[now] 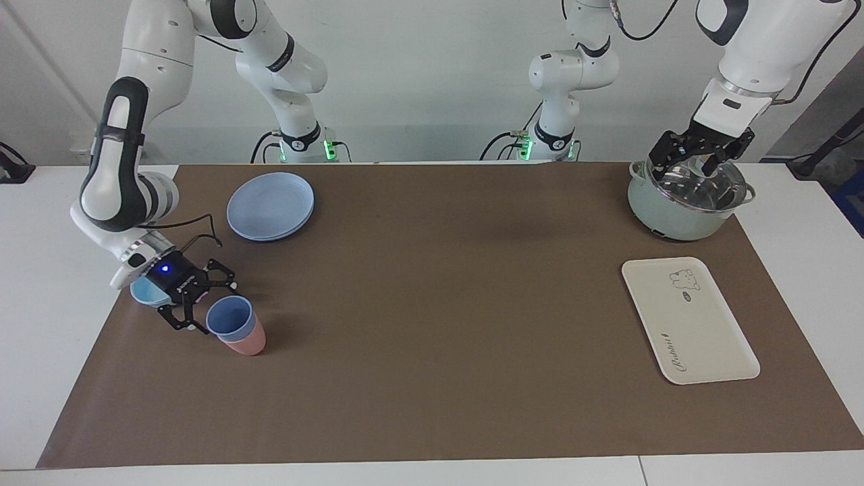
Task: Place cup on tray
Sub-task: 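Reach the right gripper to the nested blue and pink cups and grasp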
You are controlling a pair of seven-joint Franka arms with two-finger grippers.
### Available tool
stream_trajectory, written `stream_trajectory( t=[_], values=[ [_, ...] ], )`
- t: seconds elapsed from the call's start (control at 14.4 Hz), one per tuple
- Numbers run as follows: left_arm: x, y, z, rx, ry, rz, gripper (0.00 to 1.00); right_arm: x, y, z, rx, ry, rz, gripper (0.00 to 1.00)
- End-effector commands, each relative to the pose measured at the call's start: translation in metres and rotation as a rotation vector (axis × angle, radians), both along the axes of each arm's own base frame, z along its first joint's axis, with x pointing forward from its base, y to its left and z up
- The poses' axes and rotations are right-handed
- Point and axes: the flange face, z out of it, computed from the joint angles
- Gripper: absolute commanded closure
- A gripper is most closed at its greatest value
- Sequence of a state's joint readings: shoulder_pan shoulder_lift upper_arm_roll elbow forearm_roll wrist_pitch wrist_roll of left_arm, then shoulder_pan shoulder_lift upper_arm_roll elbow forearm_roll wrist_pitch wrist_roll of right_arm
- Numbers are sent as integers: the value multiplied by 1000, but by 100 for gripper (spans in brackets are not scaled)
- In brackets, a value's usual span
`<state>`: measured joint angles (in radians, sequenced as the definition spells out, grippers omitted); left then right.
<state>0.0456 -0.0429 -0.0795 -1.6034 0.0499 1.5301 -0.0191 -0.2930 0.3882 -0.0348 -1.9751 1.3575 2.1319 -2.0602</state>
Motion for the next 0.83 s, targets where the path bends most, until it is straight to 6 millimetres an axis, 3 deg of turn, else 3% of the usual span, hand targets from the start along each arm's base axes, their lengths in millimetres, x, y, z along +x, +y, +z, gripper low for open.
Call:
stream_trajectory(
  t=[0.0, 0.21, 0.76],
  values=[
    [-9, 3, 1, 16, 0, 0, 0, 8, 11, 8, 9, -44, -12, 0],
    [-8, 3, 1, 15, -1, 0, 0, 16, 29, 3, 7, -71, -49, 0],
    [-8, 3, 1, 15, -1, 0, 0, 20, 43, -6, -12, -76, -68, 0]
  ],
)
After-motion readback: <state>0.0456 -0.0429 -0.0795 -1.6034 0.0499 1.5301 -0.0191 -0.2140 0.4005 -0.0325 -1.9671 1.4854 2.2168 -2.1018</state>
